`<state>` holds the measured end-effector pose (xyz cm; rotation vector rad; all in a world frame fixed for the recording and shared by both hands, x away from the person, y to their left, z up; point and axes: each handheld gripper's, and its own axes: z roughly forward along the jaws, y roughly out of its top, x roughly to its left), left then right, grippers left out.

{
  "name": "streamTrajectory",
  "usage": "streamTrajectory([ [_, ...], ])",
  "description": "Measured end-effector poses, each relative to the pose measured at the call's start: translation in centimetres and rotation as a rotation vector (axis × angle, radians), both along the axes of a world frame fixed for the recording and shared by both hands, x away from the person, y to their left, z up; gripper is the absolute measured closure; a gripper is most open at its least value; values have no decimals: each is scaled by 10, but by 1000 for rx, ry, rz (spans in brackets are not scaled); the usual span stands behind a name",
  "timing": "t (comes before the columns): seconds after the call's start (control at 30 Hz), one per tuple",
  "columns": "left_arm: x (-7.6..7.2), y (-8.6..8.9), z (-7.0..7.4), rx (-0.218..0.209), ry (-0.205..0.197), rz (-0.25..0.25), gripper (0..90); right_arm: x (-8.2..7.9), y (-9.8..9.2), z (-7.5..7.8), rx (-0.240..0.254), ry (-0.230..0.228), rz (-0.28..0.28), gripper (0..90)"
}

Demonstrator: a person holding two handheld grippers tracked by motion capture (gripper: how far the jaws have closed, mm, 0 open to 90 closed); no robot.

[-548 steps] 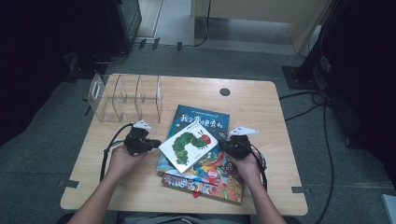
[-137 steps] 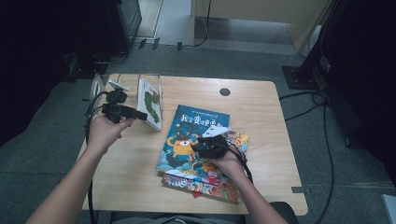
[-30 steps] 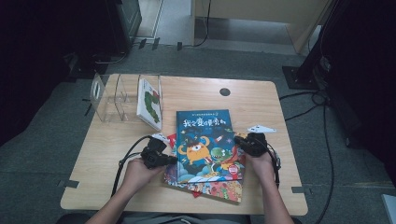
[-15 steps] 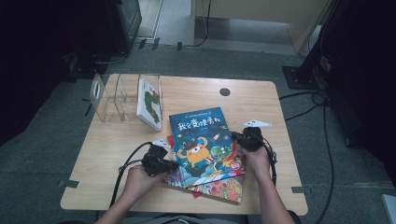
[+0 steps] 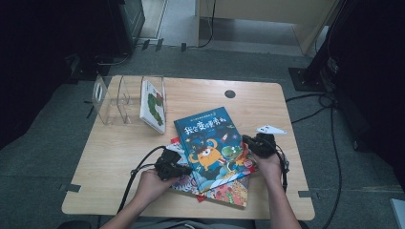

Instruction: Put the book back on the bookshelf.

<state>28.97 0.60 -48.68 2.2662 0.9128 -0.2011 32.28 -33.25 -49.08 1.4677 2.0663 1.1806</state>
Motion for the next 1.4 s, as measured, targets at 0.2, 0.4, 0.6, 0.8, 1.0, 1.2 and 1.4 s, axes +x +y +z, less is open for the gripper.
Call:
streamTrajectory([
  [0.2,3,-19,0,0,-9,-18,900,-13,-4,-2,-11,5,-4,894],
  [0.4,13,-13,8,7,-16,-17,878,-28,-9,-2,-14,5,-15,891],
  [0.6,31,15,23,-11,-20,52,898,-45,-12,-2,-16,8,-29,898],
  [0.8,47,37,28,-24,-11,111,900,-61,-10,-3,-33,14,-39,899],
  [1.0,58,45,31,-17,-20,131,900,-73,-18,-6,-36,22,-66,899],
  [1.2,66,52,34,-32,-16,148,900,-89,-26,-5,-60,24,-92,899],
  [1.4,71,54,34,-29,-16,160,895,-94,-29,-7,-60,68,-98,900],
])
